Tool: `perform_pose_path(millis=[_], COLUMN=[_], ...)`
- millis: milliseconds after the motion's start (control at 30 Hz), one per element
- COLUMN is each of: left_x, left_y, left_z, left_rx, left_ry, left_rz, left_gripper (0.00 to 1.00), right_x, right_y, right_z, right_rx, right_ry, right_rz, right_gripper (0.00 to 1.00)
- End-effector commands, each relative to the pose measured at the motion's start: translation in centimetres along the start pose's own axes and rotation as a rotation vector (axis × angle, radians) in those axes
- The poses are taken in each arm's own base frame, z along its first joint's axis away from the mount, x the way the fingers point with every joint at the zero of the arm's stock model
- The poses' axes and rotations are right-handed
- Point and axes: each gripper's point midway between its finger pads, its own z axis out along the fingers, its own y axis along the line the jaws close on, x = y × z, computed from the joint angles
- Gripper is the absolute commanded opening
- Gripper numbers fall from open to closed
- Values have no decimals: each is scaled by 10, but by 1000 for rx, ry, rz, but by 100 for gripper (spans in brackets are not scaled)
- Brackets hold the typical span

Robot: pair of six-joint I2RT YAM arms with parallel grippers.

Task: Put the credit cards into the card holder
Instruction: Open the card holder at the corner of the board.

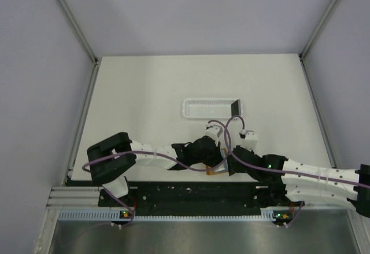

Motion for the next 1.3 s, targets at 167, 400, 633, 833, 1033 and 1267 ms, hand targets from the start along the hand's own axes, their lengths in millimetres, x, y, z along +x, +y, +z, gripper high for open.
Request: perform_pose_path(millis=[167,400,633,833,1033,1267], left_x=[7,25,46,60,70,78], left_y=[2,23,41,57,73,84], left_z=[14,6,5,-2,-14,-25], left_rx=[-4,-48,-90,-138,-202,-226], left_ry=[10,35,82,109,129,133], left_rz=[-20,-43,-56,-69,-92,-116], left_gripper=[0,0,0,0,0,0], right_x=[14,14,16,16,16,18], right_y=[-13,-14,-15,-15,-17,-18], right_z=[2,3,4,4,5,5], right_rx=[30,37,44,45,51,52], right_ry=[39,38,44,42,40,43], right_rz=[-16,-16,-22,-18,-18,-16], right_gripper=[0,0,0,0,0,0])
